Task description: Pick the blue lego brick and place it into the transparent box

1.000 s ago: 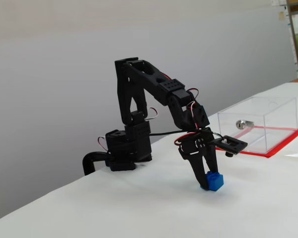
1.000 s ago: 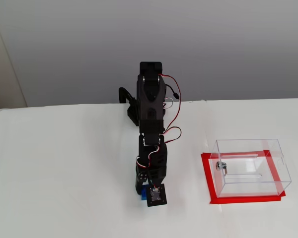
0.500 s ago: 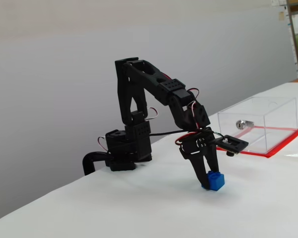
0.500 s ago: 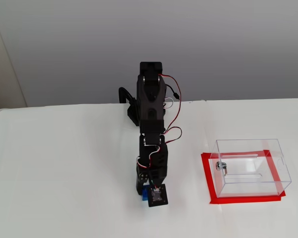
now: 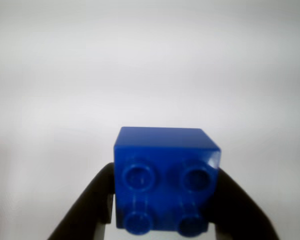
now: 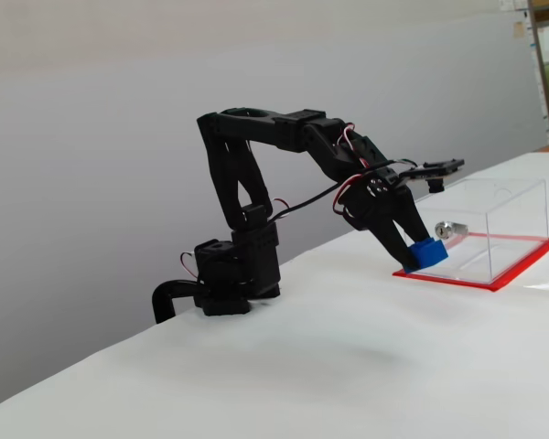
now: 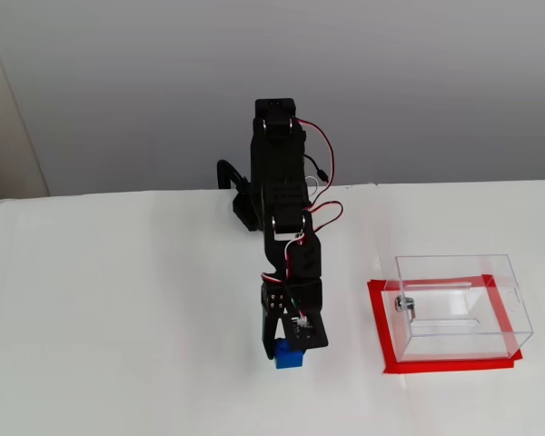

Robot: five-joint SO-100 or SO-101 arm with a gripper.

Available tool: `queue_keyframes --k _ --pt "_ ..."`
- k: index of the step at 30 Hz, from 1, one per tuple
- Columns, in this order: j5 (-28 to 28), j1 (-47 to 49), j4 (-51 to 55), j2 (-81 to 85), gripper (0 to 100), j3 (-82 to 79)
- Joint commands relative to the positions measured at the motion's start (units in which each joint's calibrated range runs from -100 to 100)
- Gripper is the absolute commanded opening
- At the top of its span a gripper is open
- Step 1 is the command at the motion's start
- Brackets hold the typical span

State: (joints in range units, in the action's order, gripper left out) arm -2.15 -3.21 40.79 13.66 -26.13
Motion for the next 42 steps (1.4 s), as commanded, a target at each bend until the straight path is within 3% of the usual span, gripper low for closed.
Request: queue_keyframes --k 1,26,35,42 --pt "0.1 0.7 -0.1 7.4 9 3.8" --pt "0.1 7.4 -0.3 38.2 9 3.9" --pt "0.2 23.1 -0.6 32.8 9 4.7" --pt "0.2 35.6 -0.6 19.6 9 13.8"
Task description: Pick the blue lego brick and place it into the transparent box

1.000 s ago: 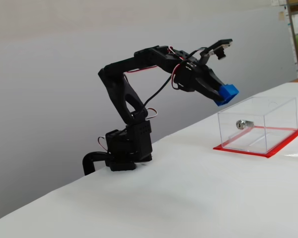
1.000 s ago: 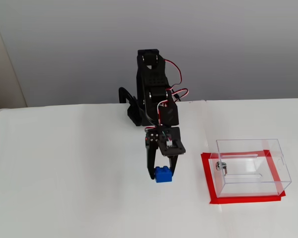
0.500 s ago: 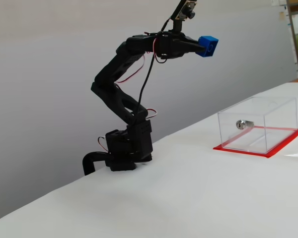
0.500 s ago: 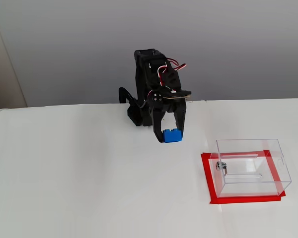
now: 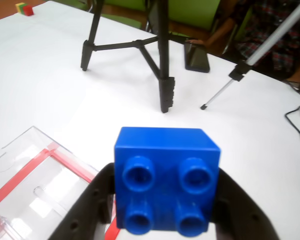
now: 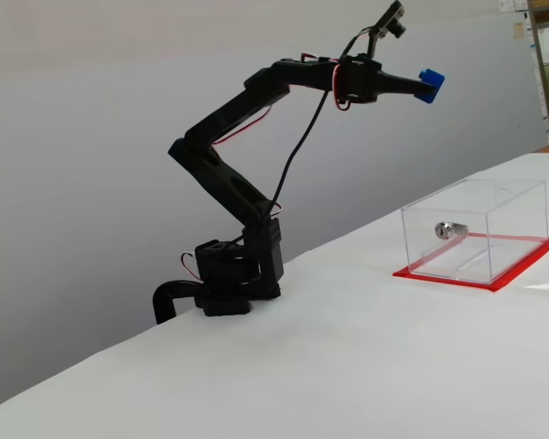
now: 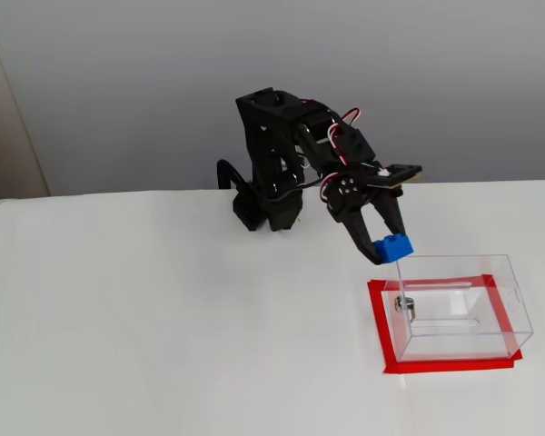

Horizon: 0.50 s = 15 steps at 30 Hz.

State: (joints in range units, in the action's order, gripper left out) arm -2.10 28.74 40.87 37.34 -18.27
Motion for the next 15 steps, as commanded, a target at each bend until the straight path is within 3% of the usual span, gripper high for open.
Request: queue_keyframes --k 1,15 --pt "0.1 6.6 -0.8 -7.7 9 8.6" --pt "2.8 21.9 -0.7 -27.7 9 18.4"
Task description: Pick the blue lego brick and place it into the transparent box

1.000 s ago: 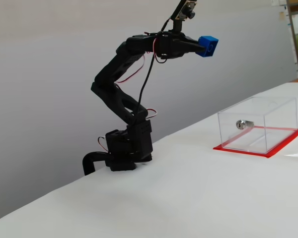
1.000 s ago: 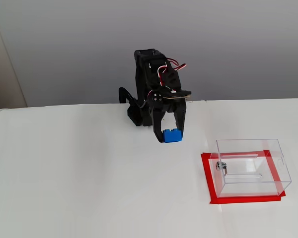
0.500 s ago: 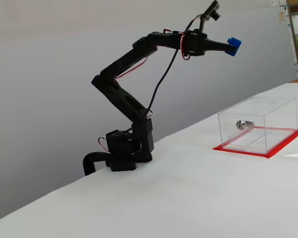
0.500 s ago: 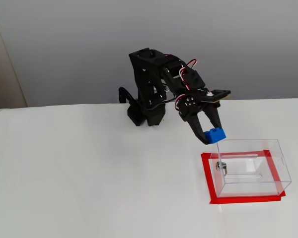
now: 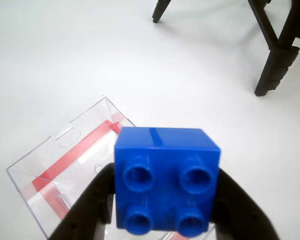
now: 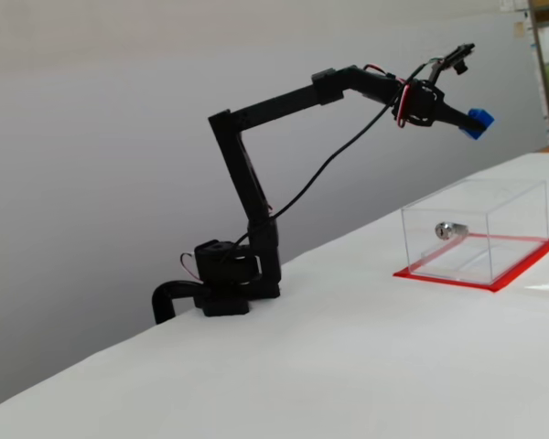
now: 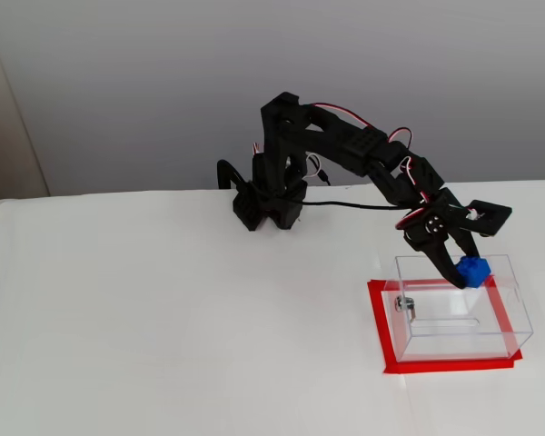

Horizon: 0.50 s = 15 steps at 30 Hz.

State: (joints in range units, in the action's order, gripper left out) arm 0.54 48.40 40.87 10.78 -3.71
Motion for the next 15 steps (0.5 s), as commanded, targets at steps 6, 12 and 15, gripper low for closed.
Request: queue_keyframes --k 6,12,15 --pt "0.1 3.8 -0.1 -2.5 9 2.8" --pt "0.1 3.8 -0.1 -2.5 9 2.3" --pt "0.1 3.5 -0.1 -2.5 9 2.2"
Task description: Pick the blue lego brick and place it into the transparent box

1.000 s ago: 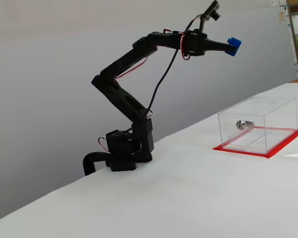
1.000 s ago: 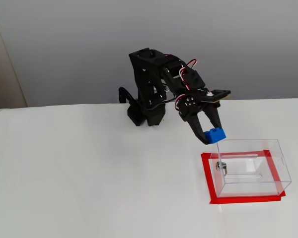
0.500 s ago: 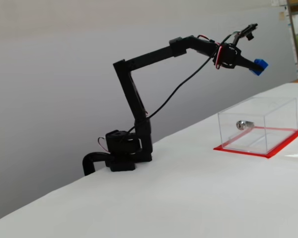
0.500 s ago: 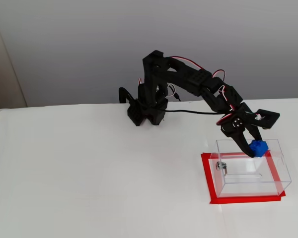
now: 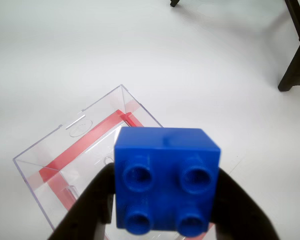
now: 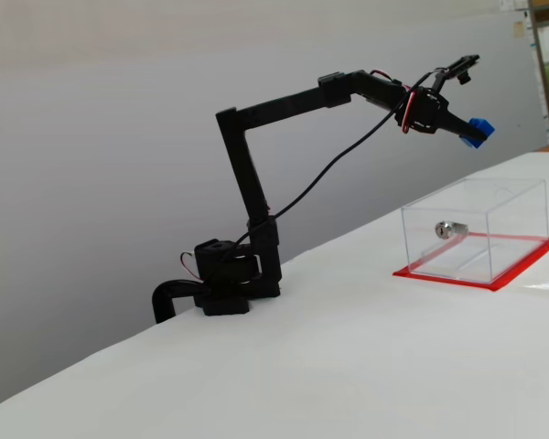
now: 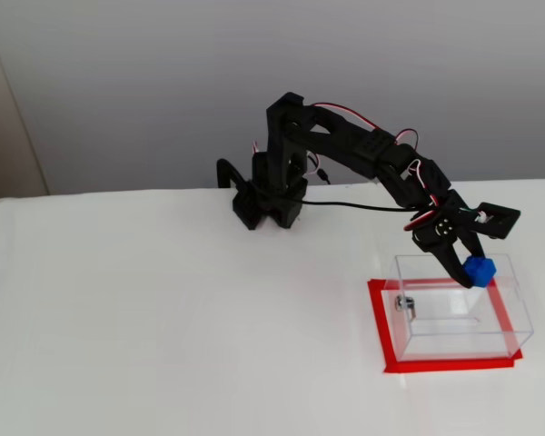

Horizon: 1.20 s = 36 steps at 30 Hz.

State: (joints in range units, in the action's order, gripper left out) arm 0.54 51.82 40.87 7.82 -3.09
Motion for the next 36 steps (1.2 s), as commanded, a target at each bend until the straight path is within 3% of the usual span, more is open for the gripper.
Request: queue_keyframes --k 1,5,12,36 --pt "0.1 0.1 -0.1 0.5 9 1.6" --pt "1.0 0.1 -0.1 0.5 11 1.6" --pt "0.6 0.1 -0.1 0.5 32 1.6" --pt "0.5 -0.3 -0.1 0.5 31 1.6"
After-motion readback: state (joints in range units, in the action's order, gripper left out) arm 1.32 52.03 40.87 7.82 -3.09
